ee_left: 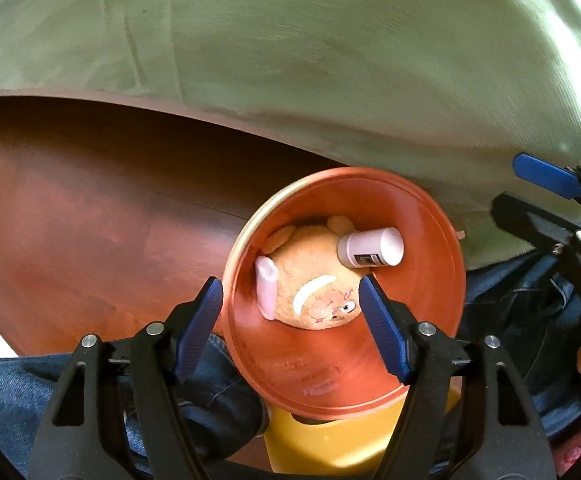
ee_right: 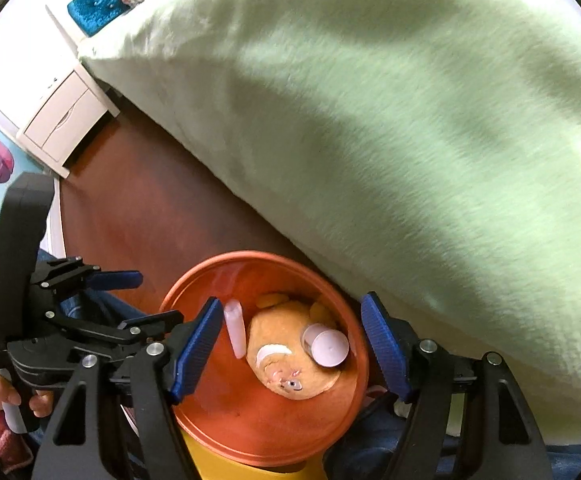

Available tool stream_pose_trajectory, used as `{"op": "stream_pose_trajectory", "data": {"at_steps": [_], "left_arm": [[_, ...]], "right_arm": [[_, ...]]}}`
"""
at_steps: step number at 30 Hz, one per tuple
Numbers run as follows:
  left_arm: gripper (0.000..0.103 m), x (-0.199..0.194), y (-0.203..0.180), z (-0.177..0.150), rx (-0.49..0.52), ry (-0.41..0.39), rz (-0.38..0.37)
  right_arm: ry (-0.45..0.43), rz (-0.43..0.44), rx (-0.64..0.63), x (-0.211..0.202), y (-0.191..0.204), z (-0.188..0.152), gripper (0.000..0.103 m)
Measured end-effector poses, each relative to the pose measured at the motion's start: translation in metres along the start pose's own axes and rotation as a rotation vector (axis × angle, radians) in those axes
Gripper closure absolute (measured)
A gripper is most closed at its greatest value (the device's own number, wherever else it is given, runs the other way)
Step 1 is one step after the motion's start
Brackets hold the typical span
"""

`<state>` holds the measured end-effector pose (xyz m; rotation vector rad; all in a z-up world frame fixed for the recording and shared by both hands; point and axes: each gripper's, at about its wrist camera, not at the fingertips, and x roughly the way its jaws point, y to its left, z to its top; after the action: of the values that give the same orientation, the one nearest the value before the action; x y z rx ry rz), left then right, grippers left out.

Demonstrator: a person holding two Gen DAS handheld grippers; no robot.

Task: Collect trash
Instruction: 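Release the foam tube and paper cup into the orange bin with both tools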

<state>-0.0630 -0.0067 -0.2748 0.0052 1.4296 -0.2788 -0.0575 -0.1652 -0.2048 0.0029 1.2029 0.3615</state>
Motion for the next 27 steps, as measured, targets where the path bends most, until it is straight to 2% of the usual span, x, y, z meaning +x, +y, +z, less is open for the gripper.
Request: {"op": "stream_pose_trajectory", "data": {"at_steps": [11, 17, 22, 26, 27], "left_arm": [[0.034, -0.009, 0.005, 0.007, -0.009, -0.034, 0.004], [0.034, -0.029, 0.010, 0.013, -0.022, -0.071, 0.009], [0.034, -0.065, 0.014, 0.029, -0.032, -0.177, 0.034], [0.034, -0.105, 0.015, 0.054, -0.020, -0.317, 0.067], [0.028, -0.114, 0.017, 0.061, -0.020, -0.346, 0.073]], "right_arm": [[-0.031, 0.002, 0.002, -0.006, -0.007, 0.003, 0.032], [-0.095, 0.014, -0.010, -0.024, -0.004, 0.007, 0.031], [-0.190, 0.012, -0.041, -0.052, 0.002, 0.020, 0.028], [-0.279, 0.007, -0.062, -0.077, 0.006, 0.033, 0.025], [-0.296, 0.010, -0.064, -0.082, 0.006, 0.037, 0.025]]}}
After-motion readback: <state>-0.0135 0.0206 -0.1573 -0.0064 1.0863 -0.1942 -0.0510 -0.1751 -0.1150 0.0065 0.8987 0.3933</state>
